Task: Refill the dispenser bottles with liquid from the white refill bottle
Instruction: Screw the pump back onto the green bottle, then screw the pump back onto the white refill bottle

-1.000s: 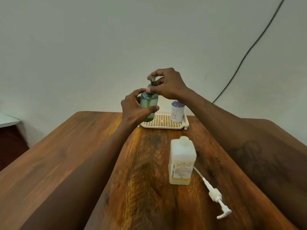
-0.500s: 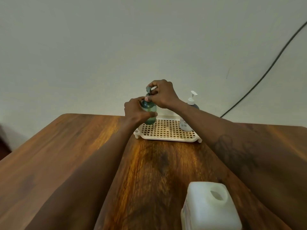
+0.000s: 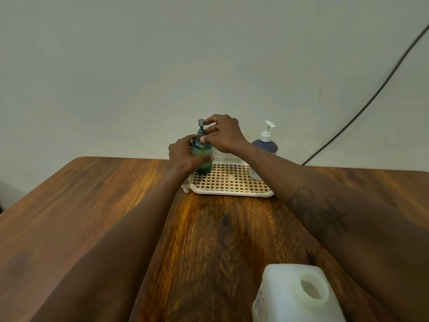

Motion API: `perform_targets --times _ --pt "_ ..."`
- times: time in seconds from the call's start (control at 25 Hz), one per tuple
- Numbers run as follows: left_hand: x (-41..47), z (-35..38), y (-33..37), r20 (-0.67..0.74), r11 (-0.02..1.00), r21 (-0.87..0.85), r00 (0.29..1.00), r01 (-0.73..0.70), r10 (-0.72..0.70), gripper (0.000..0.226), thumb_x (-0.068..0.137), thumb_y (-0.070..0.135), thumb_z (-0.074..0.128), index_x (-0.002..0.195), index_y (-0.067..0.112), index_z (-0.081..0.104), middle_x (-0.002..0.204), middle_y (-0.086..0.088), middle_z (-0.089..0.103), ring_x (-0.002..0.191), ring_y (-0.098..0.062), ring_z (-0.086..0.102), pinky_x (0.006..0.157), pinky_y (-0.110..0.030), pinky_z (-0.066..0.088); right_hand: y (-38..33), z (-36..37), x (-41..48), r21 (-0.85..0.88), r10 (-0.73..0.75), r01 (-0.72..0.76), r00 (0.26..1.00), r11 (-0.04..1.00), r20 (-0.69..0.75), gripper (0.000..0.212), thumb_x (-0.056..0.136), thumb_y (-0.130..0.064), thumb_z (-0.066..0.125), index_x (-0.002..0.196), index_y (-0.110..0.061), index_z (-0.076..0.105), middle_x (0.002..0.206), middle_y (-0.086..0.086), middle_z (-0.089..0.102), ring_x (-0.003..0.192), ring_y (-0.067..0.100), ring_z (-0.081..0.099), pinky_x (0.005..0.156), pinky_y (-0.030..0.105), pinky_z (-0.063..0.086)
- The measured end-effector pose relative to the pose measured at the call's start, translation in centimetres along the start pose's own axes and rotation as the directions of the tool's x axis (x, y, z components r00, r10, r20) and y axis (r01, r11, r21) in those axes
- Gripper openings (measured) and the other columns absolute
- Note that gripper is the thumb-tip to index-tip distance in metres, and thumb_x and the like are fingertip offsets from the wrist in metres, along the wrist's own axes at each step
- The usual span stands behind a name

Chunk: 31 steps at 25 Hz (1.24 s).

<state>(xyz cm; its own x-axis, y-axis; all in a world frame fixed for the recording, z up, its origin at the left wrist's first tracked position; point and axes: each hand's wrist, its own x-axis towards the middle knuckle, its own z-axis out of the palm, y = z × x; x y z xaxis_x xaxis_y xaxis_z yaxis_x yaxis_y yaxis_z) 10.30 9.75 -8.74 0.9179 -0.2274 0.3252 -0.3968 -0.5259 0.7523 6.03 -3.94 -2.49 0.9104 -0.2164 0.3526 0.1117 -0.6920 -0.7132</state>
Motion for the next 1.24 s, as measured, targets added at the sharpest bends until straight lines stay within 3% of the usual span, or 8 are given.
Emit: perform_targets --times 0.16,0.28,0.52,0.68,0.76,0.88,1.04,1.24 --pt "-1.4 -1.0 0.7 0.089 0.999 0.018 0.995 0.032 -0.034 0.118 0.063 0.049 0.095 0.158 0.023 0.031 0.153 -0.011 0.051 0.139 -0.032 0.048 0.109 -0.047 0.046 -0.5 -1.3 -1.7 -0.037 -0.021 0.019 0.999 0.999 -0.044 0.048 0.077 -0.009 0.087 0.122 -0.01 0.069 0.104 0.008 0.076 0.089 0.013 0.073 0.086 0.022 0.059" --pt "-3.3 -2.3 1.7 0.027 0.999 0.045 1.0 -0.01 0.008 0.112 0.066 0.046 0.093 0.158 0.026 0.032 0.152 -0.011 0.051 0.137 -0.034 0.05 0.107 -0.052 0.049 -1.5 -2.9 -4.0 -0.049 -0.027 0.023 0.997 0.999 -0.07 0.043 0.078 -0.011 0.086 0.119 -0.013 0.071 0.101 0.002 0.075 0.088 0.011 0.072 0.085 0.02 0.058" --pt "-10.4 -6.1 6.2 0.084 0.986 0.012 0.982 -0.168 0.167 0.093 0.069 0.05 0.089 0.149 0.023 0.049 0.143 -0.004 0.062 0.124 -0.024 0.062 0.103 -0.042 0.053 -3.2 -6.9 -12.0 -0.038 -0.041 0.038 0.996 0.999 -0.08 0.04 0.082 0.001 0.078 0.119 -0.012 0.071 0.11 0.004 0.075 0.098 0.011 0.072 0.089 0.027 0.06" --pt "-17.9 -9.0 9.6 0.187 0.982 -0.155 0.973 -0.104 0.133 0.085 0.074 0.082 0.069 0.146 0.042 0.048 0.146 0.004 0.06 0.125 -0.016 0.061 0.103 -0.044 0.054 -3.7 -10.6 -18.7 -0.058 -0.006 0.0 0.995 0.998 -0.103 0.038 0.083 0.0 0.079 0.118 -0.013 0.072 0.112 0.002 0.075 0.096 0.01 0.071 0.088 0.02 0.058" --pt "-23.0 -10.0 10.7 0.271 0.969 -0.226 0.949 -0.098 0.159 0.067 0.088 0.075 0.057 0.148 0.046 0.046 0.146 0.009 0.056 0.125 -0.011 0.055 0.098 -0.022 0.047 -3.8 -12.1 -22.4 -0.1 0.001 -0.01 0.996 0.995 -0.085 0.031 0.084 -0.002 0.078 0.112 -0.014 0.073 0.111 0.001 0.074 0.094 0.008 0.07 0.08 0.009 0.054" --pt "-28.5 -10.0 11.7 0.378 0.949 -0.295 0.899 -0.107 0.219 0.063 0.096 0.065 0.055 0.151 0.037 0.045 0.145 0.015 0.046 0.129 -0.008 0.047 0.085 0.001 0.038 -3.6 -13.5 -28.1 -0.214 -0.014 0.026 0.998 0.977 0.056 0.019 0.083 -0.002 0.077 0.094 -0.017 0.076 0.103 -0.002 0.074 0.093 0.008 0.066 0.082 0.014 0.054" --pt "-31.0 -9.7 11.3 0.437 0.9 -0.433 0.863 -0.044 0.253 0.092 0.072 0.067 0.073 0.153 0.036 0.041 0.147 0.007 0.058 0.131 -0.008 0.056 0.095 -0.017 0.05 -2.6 -14.8 -33.9 -0.373 -0.016 0.13 0.956 0.919 0.294 0.023 0.081 0.0 0.071 0.081 -0.022 0.077 0.085 -0.01 0.073 0.084 0.008 0.067 0.082 0.036 0.062" --pt "-33.3 -8.6 11.6 0.384 0.947 -0.298 0.893 -0.121 0.235 0.085 0.066 0.039 0.095 0.138 0.038 0.05 0.132 0.01 0.065 0.109 -0.003 0.066 0.072 -0.015 0.057 -2.2 -15.1 -38.6 -0.397 0.192 0.148 0.691 0.906 0.697 0.046 0.079 0.008 0.061 0.099 -0.028 0.079 0.106 -0.015 0.074 0.1 0.014 0.068 0.085 0.044 0.06"
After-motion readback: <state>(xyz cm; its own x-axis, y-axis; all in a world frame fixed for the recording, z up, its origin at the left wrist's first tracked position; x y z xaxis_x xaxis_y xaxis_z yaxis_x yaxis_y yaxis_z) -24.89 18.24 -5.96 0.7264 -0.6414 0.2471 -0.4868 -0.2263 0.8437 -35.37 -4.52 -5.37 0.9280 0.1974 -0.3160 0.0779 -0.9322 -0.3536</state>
